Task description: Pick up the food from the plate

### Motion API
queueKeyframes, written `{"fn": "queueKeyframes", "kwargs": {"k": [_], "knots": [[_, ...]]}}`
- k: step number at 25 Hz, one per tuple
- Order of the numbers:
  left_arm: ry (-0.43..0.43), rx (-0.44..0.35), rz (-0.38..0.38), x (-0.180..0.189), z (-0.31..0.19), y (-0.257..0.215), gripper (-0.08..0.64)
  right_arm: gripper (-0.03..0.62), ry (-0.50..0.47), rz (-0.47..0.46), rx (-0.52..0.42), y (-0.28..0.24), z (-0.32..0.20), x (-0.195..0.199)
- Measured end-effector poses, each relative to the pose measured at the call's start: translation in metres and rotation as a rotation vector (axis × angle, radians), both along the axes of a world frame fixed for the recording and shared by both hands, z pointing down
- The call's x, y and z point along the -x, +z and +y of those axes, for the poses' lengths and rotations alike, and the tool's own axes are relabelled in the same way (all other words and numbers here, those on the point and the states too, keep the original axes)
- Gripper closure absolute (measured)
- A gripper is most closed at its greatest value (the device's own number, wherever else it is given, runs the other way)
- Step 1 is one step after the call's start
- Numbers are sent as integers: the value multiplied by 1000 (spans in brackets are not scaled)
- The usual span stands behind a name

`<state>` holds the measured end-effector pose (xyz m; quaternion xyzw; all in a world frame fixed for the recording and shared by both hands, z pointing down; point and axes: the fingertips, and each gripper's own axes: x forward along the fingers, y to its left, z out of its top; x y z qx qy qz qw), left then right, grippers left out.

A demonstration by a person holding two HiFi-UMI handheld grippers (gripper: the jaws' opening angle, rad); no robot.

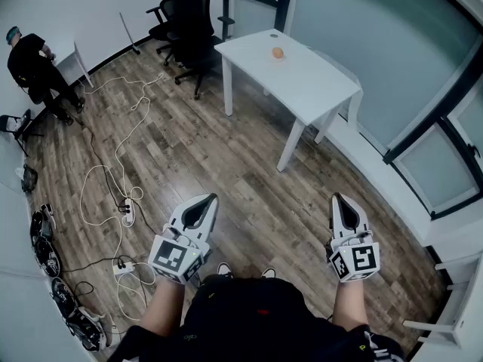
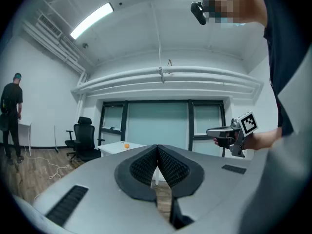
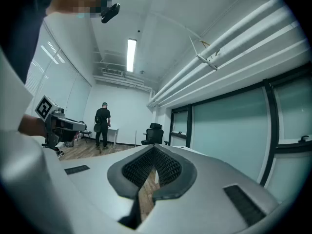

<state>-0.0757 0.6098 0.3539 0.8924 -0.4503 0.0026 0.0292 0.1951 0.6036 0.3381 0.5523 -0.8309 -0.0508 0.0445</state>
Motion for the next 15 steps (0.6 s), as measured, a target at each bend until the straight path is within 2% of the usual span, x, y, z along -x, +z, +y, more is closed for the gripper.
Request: {"fn": "queueKeyframes", "kwargs": {"k": [10, 15], "knots": [[13, 24, 0, 10, -9, 6, 537, 568, 0, 26, 7, 1, -7, 17], [23, 28, 1, 7, -14, 9, 537, 568, 11, 36, 3, 2, -12, 14]]}}
